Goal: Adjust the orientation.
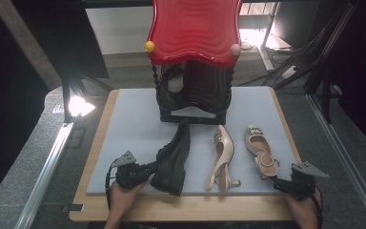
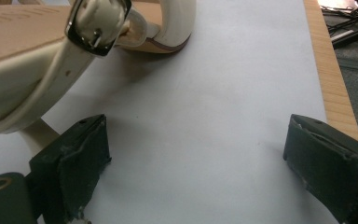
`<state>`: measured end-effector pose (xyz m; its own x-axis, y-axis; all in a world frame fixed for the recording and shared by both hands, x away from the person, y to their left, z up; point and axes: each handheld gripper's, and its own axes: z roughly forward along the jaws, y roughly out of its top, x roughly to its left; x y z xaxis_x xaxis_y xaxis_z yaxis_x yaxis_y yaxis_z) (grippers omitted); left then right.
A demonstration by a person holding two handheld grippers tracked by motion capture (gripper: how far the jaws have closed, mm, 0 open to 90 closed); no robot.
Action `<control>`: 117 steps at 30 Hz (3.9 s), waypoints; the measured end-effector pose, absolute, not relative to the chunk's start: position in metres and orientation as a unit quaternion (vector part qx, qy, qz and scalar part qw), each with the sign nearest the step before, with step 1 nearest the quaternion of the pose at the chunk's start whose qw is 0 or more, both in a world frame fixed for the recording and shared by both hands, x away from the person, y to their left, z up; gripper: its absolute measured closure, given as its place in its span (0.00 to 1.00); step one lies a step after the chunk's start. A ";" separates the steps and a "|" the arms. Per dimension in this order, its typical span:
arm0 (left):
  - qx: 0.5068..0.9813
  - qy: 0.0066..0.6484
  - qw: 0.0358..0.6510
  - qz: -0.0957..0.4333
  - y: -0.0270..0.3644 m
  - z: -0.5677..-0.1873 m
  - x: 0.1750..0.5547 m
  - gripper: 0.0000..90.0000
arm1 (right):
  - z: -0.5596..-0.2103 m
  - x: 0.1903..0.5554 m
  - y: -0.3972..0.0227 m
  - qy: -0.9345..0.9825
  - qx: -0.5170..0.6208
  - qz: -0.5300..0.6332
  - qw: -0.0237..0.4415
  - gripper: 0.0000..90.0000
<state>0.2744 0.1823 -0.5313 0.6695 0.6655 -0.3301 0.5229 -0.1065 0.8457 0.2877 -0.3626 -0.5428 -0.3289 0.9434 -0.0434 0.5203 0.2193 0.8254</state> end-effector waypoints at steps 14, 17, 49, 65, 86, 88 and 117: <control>0.753 0.350 0.553 0.070 0.148 -0.502 0.277 0.82 | -0.543 0.288 -0.363 0.726 0.504 0.370 0.286 0.07; 0.754 0.353 0.548 0.082 0.147 -0.499 0.277 0.81 | -0.543 0.288 -0.363 0.726 0.504 0.370 0.286 0.07; 0.770 0.383 0.505 0.075 0.116 -0.483 0.305 0.68 | -0.543 0.288 -0.363 0.726 0.504 0.370 0.286 0.07; 0.803 0.377 0.451 0.100 0.138 -0.480 0.316 0.70 | -0.543 0.288 -0.363 0.727 0.503 0.369 0.286 0.07; 0.843 0.344 0.395 0.120 0.124 -0.473 0.334 0.96 | -0.543 0.288 -0.363 0.726 0.503 0.370 0.287 0.07; 0.836 0.348 0.405 0.121 0.126 -0.474 0.333 0.96 | -0.543 0.288 -0.363 0.727 0.503 0.370 0.287 0.07; 0.735 0.401 0.524 0.159 0.134 -0.441 0.322 0.96 | -0.543 0.288 -0.363 0.727 0.503 0.370 0.287 0.07</control>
